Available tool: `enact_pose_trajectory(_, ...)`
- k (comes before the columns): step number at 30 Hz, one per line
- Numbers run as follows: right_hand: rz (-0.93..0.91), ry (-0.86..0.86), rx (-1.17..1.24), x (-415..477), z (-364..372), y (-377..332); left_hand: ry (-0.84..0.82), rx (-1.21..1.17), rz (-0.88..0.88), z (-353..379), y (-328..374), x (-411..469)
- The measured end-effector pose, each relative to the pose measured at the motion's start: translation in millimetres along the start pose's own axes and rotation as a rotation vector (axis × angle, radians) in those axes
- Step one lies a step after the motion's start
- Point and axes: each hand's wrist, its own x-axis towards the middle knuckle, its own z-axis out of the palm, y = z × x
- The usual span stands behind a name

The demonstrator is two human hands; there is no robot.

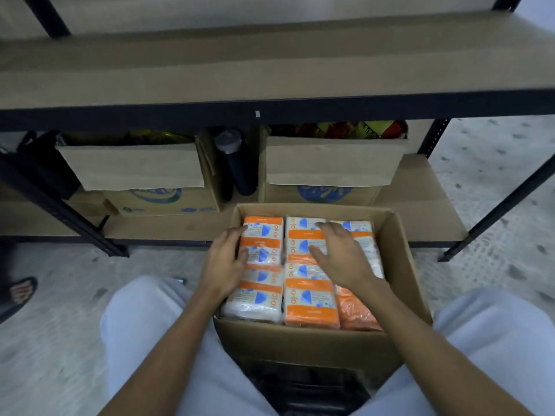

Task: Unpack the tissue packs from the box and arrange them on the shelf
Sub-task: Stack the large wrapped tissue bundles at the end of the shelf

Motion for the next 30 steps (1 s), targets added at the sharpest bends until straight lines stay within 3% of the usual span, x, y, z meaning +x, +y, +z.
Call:
enact_pose_trajectory(4, -0.063, -0.142, 0.075, -3, 35, -40, -0.133, -0.087, 0.046, 3, -11, 0)
enact_pose_trajectory(8, -0.043, -0.293, 0.064, -18, 75, -63, -0.259, 0.028, 0.063, 9, -21, 13)
enact_pose_trajectory(15, -0.074, -0.306, -0.082, -38, 104, -68, -0.460, 0.116, -0.158, 29, -20, 58)
enact_pose_trajectory(22, -0.125, -0.279, -0.059, -39, 111, -60, -0.306, 0.238, -0.237, 50, -19, 64)
enact_pose_trajectory(30, -0.222, -0.175, -0.013, -41, 107, -59, -0.195, 0.102, -0.230, 50, -17, 61)
